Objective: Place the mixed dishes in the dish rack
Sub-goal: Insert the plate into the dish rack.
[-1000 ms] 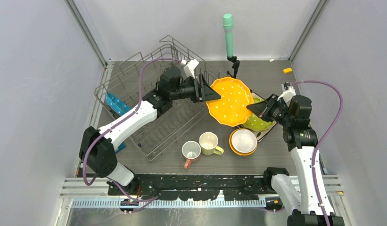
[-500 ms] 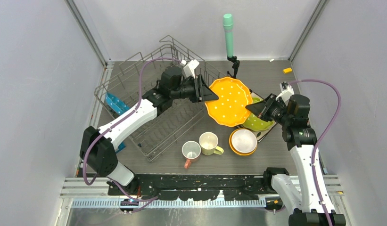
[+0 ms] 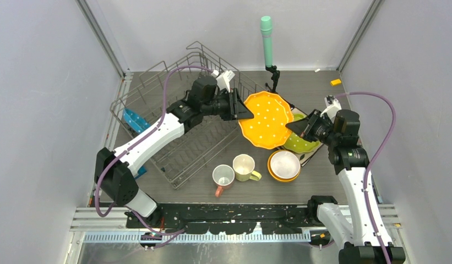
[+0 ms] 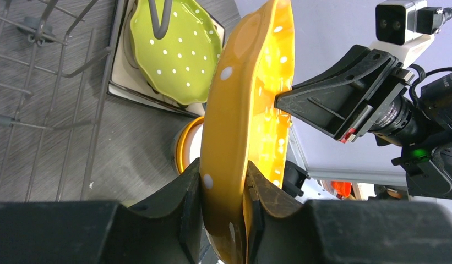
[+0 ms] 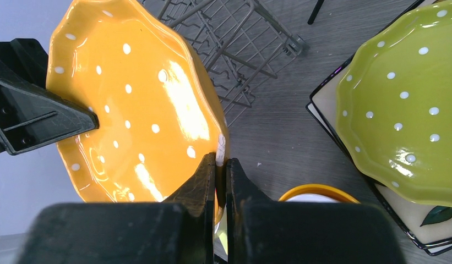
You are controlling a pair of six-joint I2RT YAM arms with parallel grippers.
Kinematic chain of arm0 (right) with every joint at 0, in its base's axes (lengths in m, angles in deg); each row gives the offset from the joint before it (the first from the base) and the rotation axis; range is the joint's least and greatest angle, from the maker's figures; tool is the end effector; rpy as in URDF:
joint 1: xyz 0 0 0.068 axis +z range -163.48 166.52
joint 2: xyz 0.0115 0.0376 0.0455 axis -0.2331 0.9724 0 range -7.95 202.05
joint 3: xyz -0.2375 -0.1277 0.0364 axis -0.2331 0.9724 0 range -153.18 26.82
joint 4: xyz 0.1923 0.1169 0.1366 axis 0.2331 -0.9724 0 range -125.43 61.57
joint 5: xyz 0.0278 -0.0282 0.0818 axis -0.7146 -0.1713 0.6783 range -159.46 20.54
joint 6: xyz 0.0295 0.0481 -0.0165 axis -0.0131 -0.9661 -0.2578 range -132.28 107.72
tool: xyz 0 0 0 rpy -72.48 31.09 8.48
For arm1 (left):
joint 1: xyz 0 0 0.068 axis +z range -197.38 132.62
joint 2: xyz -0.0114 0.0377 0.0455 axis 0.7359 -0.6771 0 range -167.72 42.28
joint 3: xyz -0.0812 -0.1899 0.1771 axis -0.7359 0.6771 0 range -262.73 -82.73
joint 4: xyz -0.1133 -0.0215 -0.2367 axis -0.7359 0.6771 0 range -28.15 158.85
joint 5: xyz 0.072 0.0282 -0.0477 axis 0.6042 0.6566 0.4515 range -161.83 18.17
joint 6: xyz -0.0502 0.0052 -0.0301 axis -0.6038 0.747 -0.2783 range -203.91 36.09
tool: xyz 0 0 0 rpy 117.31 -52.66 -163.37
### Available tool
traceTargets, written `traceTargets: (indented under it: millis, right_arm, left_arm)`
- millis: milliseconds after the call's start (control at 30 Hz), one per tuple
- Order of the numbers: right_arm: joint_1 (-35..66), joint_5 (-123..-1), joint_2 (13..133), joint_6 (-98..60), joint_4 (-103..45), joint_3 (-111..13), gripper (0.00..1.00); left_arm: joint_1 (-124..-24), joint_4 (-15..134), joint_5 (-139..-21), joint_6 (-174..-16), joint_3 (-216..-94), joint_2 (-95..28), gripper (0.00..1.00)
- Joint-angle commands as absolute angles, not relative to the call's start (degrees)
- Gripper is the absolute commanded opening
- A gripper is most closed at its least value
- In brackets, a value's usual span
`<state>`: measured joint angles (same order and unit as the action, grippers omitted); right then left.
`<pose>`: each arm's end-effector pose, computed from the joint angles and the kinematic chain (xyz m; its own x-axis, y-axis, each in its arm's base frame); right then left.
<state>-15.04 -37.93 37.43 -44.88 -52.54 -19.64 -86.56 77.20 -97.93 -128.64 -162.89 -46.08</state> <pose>0.1828 0.0173 0.3223 -0.5763 0.4751 -0.6650 -0.1750 0.7231 0.6682 0.2737 -0.2472 0.3559 -0.8394 -0.1312 -0.5275 0.4072 0.4911 -0.7701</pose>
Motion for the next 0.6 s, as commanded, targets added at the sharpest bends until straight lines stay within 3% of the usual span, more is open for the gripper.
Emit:
traceTargets:
  millis: [0,133,300,567]
  right_arm:
    - [-14.1,-35.1,36.5,-47.7,-44.1,-23.7,0.00]
    - [-13.9,-35.3,36.6,-47.8,-44.0,-23.6,0.01]
    - [-13.8,-34.6,36.6,-49.5,-42.8,-22.6,0.10]
    - [-13.5,-33.1,36.6,-55.1,-36.2,-19.2,0.31]
  left_arm:
    - [-87.1,81.5,-92.7,-124.0,-165.3,-44.8,0.00]
    - [-87.2,81.5,-92.6,-124.1,-165.5,-44.8,0.00]
    - [-87.2,76.0,-93.6,-123.1,-162.6,-41.8,0.00]
    - [-87.2,72.7,-92.1,-122.9,-159.4,-37.7,0.00]
